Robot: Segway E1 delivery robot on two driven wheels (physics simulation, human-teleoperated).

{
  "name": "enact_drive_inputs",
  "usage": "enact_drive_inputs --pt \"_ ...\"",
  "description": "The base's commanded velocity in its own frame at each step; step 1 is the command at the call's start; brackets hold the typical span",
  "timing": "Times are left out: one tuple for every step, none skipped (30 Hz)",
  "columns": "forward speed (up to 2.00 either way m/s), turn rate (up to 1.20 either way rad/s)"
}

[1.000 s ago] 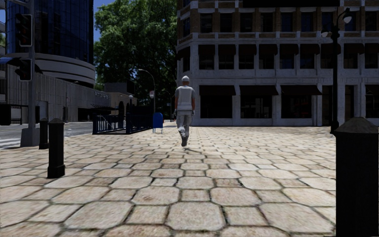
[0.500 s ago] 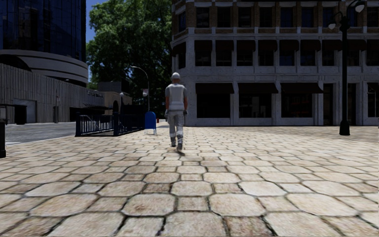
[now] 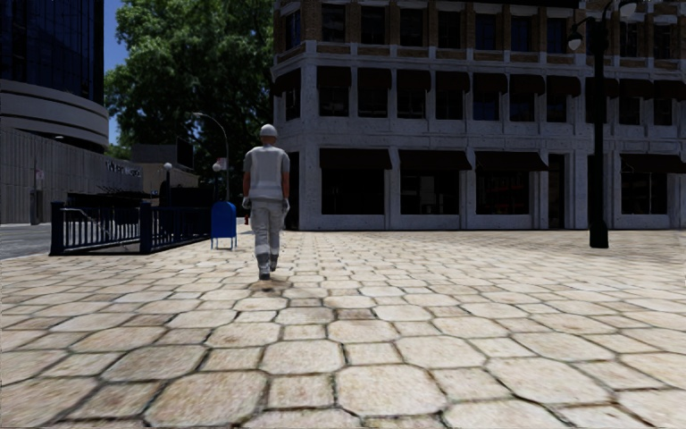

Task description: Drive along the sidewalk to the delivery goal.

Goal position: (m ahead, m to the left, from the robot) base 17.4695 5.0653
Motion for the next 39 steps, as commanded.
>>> enact_drive_inputs --pt "1.95 -0.36" --pt "1.95 -0.36" --pt "1.95 -0.36" --pt "1.95 -0.36" --pt "1.95 -0.36" --pt "1.95 -0.36" --pt "1.95 -0.36" --pt "1.95 -0.36" --pt "1.95 -0.36" --pt "1.95 -0.36" --pt "1.95 -0.36" --pt "1.95 -0.36" --pt "1.95 -0.36" --pt "1.95 -0.36" --pt "1.95 -0.36" --pt "1.95 -0.36" --pt "1.95 -0.28" --pt "1.95 -0.23" --pt "1.95 -0.19" --pt "1.95 -0.19" --pt "1.95 0.00" --pt "1.95 0.00" --pt "1.95 0.00" --pt "1.95 0.00" --pt "1.95 0.00" --pt "1.95 0.00" --pt "1.95 0.00" --pt "1.95 0.00" --pt "1.95 0.00" --pt "1.95 0.00" --pt "1.95 0.00" --pt "1.95 0.00" --pt "1.95 0.00" --pt "1.95 0.00" --pt "1.95 0.00" --pt "1.95 0.00" --pt "1.95 0.00" --pt "1.95 0.00" --pt "1.95 0.00"
